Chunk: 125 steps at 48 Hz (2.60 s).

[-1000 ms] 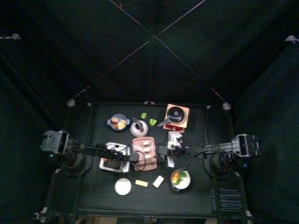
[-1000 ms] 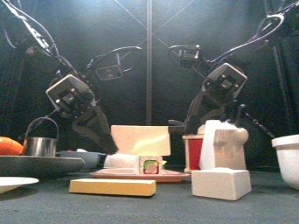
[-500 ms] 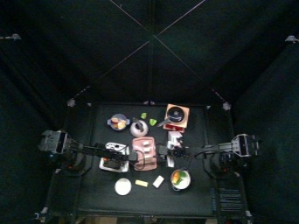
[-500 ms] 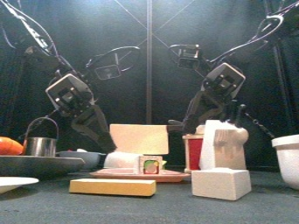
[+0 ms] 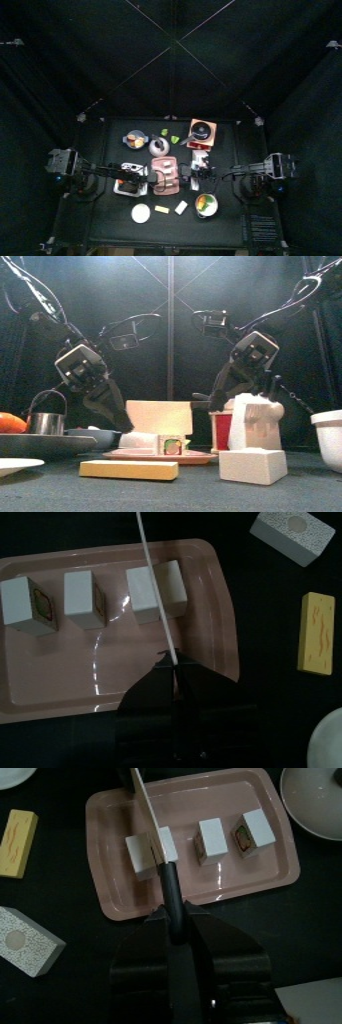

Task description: Cut sushi roll

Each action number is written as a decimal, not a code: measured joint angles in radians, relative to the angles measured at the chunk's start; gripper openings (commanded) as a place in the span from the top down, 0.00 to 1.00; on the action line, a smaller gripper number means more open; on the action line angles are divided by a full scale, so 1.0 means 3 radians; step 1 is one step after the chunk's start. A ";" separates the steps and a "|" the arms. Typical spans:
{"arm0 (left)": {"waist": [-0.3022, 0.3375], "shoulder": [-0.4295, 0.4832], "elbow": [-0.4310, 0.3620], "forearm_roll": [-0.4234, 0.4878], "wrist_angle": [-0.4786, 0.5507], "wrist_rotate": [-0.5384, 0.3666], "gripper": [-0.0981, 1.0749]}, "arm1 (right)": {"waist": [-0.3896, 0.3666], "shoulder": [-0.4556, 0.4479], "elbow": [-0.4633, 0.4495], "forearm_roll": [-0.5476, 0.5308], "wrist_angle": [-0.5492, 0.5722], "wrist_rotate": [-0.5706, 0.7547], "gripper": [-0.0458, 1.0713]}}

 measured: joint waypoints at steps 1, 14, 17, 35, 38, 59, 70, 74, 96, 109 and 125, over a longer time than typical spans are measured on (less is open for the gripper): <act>0.0000 -0.0005 0.0000 0.0000 -0.0005 0.0000 0.58 | 0.0005 0.0000 0.0000 -0.0005 0.0000 -0.0005 0.69; 0.0000 -0.0061 0.0026 0.0000 -0.0010 0.0000 0.58 | 0.0005 -0.0031 0.0015 0.0010 -0.0005 0.0000 0.69; 0.0005 -0.0066 0.0026 0.0000 -0.0010 0.0000 0.58 | 0.0000 -0.0031 0.0020 0.0005 -0.0005 0.0000 0.69; 0.0005 -0.0026 0.0015 0.0000 -0.0015 0.0000 0.58 | 0.0005 -0.0031 0.0051 0.0005 -0.0005 -0.0005 0.69; 0.0005 -0.0020 0.0015 0.0000 -0.0015 0.0000 0.58 | 0.0005 -0.0031 0.0056 0.0000 0.0000 0.0000 0.69; 0.0000 0.0036 0.0005 0.0000 -0.0020 0.0000 0.58 | 0.0000 -0.0031 0.0056 0.0005 0.0000 -0.0005 0.69; 0.0005 -0.0010 -0.0005 0.0000 -0.0020 0.0000 0.58 | 0.0000 -0.0046 0.0056 0.0010 0.0000 0.0000 0.69; 0.0000 -0.0036 0.0005 0.0000 -0.0020 0.0000 0.58 | 0.0000 -0.0061 0.0056 0.0010 0.0005 -0.0005 0.69; -0.0015 0.0005 0.0005 0.0000 -0.0020 0.0000 0.58 | 0.0005 -0.0072 0.0061 -0.0005 0.0005 0.0000 0.69; -0.0020 0.0020 0.0000 0.0000 -0.0020 0.0000 0.58 | 0.0000 -0.0061 0.0061 -0.0005 0.0005 -0.0005 0.69; -0.0020 0.0051 0.0005 0.0000 -0.0020 0.0000 0.58 | 0.0005 -0.0005 0.0061 -0.0005 0.0020 0.0000 0.69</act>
